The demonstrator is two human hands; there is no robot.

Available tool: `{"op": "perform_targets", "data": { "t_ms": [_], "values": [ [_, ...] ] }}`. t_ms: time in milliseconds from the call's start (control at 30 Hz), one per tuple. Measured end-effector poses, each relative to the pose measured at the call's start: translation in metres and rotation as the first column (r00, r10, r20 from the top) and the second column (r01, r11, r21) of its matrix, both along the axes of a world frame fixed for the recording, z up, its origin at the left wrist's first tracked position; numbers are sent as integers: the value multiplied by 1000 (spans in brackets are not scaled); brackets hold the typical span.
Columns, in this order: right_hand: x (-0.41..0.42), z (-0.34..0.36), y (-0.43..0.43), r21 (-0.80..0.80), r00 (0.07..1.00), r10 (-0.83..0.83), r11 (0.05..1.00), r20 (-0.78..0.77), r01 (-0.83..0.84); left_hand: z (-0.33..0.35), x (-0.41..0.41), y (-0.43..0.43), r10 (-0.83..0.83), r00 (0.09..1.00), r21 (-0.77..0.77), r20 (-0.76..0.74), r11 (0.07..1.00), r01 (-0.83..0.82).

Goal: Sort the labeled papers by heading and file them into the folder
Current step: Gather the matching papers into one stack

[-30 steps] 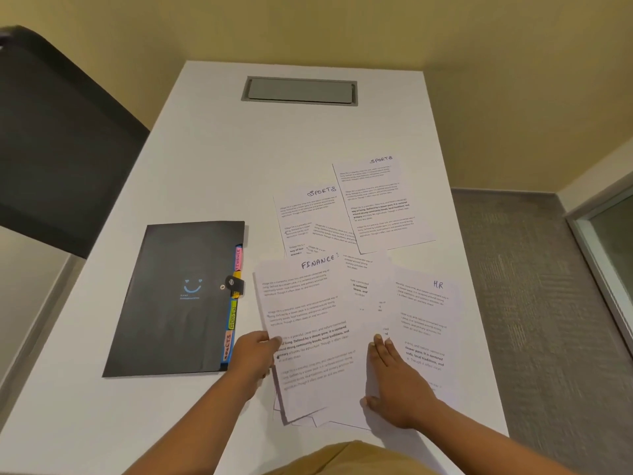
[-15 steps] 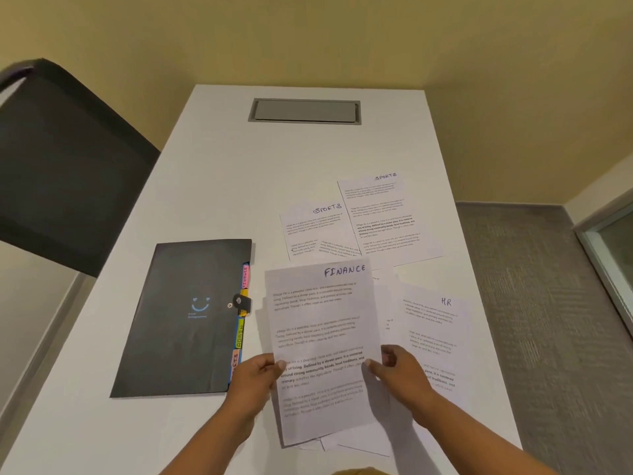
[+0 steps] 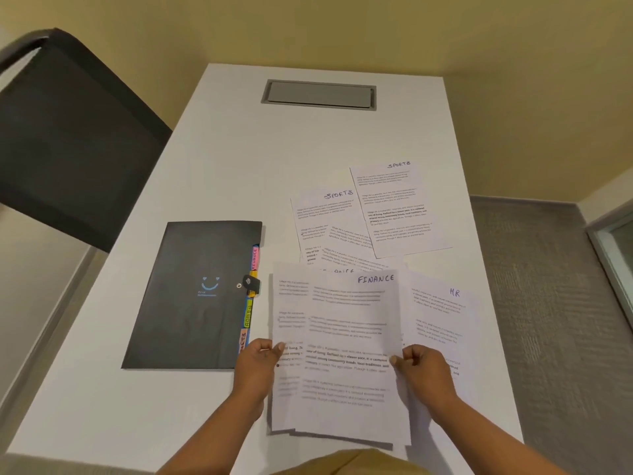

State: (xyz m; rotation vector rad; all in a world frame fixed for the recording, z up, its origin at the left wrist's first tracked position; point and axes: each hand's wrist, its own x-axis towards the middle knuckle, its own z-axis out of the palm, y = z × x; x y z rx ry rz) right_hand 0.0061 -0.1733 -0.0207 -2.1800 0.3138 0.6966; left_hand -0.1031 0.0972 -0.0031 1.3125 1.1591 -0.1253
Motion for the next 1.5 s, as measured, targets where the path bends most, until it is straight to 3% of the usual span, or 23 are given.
{"op": "perform_targets", "data": {
  "t_ms": [200, 433, 567, 767, 967, 1167, 1267, 1400, 1500],
  "values": [
    [13, 22, -46, 19, 979, -179, 984, 94, 178, -2, -10, 9, 69, 997, 171, -35, 983, -62],
    [40, 66, -58, 345, 880, -470, 840, 73, 420, 11, -12, 22, 174, 983, 243, 60, 953, -184],
    [54, 81, -46, 429, 880, -466, 816, 92, 388, 21, -6, 21, 164, 982, 214, 98, 960, -182],
    [48, 88, -10, 475, 949, -303, 850, 84, 229, 39, 9, 1, 117, 977, 70, 177, 989, -131],
    [25, 72, 5, 361, 991, -104, 930, 79, 69, 51, 16, -27, 25, 974, -139, 227, 990, 7],
    [1, 67, 14, 421, 998, -68, 906, 21, 53, 62, 15, -43, -61, 983, -153, 172, 984, 88],
    [-3, 69, 21, 426, 998, -37, 905, 56, 10, 60, 15, -33, -148, 974, -57, 170, 986, 160],
    [1, 57, 25, 183, 958, 256, 943, 132, -278, 61, 11, -3, -79, 979, 117, 190, 991, 58],
    [8, 40, 32, -139, 821, 568, 819, 56, -557, 73, 4, 24, -21, 977, 237, 211, 971, -30]
  ]
}}
